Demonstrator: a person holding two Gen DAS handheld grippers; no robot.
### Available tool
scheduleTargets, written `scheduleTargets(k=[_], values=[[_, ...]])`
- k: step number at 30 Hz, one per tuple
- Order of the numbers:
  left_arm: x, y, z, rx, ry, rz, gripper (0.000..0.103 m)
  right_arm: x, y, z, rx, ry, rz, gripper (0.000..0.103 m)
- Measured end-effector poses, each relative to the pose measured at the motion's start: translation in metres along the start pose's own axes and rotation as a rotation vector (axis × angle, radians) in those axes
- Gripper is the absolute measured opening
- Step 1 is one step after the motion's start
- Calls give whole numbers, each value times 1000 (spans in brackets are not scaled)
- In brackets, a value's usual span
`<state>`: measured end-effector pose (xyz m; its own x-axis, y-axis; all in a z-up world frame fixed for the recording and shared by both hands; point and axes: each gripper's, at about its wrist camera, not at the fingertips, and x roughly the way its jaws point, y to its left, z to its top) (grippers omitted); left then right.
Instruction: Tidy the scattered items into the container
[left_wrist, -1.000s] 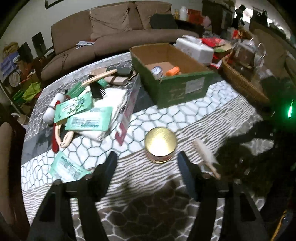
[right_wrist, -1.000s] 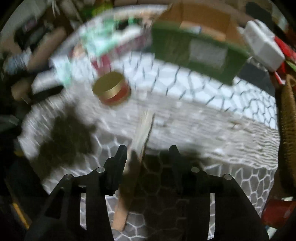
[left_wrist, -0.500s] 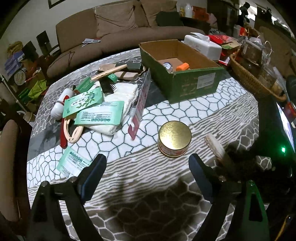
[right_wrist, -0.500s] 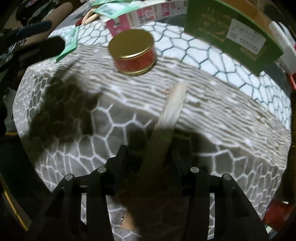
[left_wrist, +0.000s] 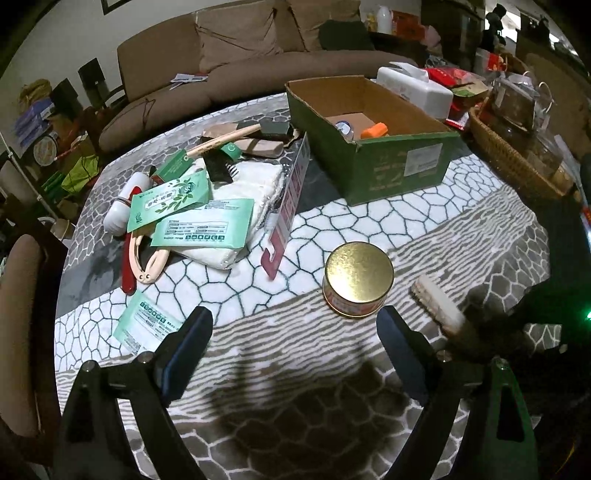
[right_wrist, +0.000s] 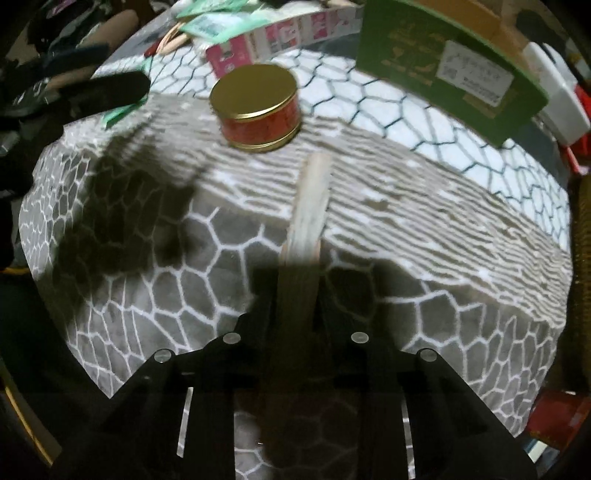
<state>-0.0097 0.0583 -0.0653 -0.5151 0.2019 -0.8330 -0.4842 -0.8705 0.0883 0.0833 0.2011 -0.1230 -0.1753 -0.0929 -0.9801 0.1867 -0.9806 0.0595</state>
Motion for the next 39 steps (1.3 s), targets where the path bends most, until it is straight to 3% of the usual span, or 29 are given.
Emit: scheduleTargets(k=[7, 13, 15, 18, 22, 39], values=[[8, -1, 1, -50, 15, -49, 91, -33, -27, -9, 76, -147, 3, 21], [25, -15, -4, -150, 5, -128, 91, -66, -52, 18, 138, -304, -28, 21], [44, -26, -8, -182, 60, -148, 91, -66, -49, 29, 147, -312, -32, 21], [66, -43, -10, -161, 119, -120, 91, -64, -54, 32, 147, -309, -39, 21], [71, -53, -4, -132, 100, -69, 91, -65, -57, 28, 140, -302, -42, 21], [98, -49, 14, -149, 102, -23, 91, -54, -64, 37, 147, -281, -41, 21]])
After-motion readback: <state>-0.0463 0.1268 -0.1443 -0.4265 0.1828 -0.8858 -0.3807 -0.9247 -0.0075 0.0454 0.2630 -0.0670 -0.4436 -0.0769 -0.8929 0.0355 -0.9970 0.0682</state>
